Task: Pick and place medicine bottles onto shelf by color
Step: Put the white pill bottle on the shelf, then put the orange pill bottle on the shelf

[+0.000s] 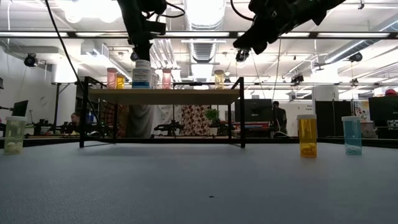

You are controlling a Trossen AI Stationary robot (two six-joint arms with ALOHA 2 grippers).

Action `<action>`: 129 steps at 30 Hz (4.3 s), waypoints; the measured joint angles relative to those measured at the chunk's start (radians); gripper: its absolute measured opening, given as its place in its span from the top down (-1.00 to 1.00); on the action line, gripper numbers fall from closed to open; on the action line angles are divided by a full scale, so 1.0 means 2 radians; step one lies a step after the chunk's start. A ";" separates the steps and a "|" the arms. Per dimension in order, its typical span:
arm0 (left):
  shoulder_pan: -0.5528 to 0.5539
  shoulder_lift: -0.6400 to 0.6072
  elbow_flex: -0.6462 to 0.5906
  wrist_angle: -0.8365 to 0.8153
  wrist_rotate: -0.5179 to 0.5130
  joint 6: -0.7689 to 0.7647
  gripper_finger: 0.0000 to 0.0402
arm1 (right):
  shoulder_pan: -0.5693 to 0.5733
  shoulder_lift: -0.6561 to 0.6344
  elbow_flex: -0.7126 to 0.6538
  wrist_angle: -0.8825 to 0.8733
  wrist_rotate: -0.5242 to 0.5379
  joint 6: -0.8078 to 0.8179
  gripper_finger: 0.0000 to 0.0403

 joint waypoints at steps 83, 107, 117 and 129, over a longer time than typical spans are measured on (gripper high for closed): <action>-0.029 -0.054 0.008 -0.039 0.012 -0.033 1.00 | 0.006 0.000 -0.047 0.022 0.000 0.040 0.96; -0.387 -0.268 -0.410 0.545 0.013 0.005 1.00 | 0.146 0.011 -0.072 0.001 0.003 0.092 0.96; -0.390 -0.309 -0.416 0.546 0.009 0.044 1.00 | 0.246 0.007 -0.026 -0.141 0.201 0.122 0.96; -0.390 -0.299 -0.417 0.545 0.008 0.045 1.00 | 0.259 0.007 -0.027 -0.230 0.190 0.205 0.47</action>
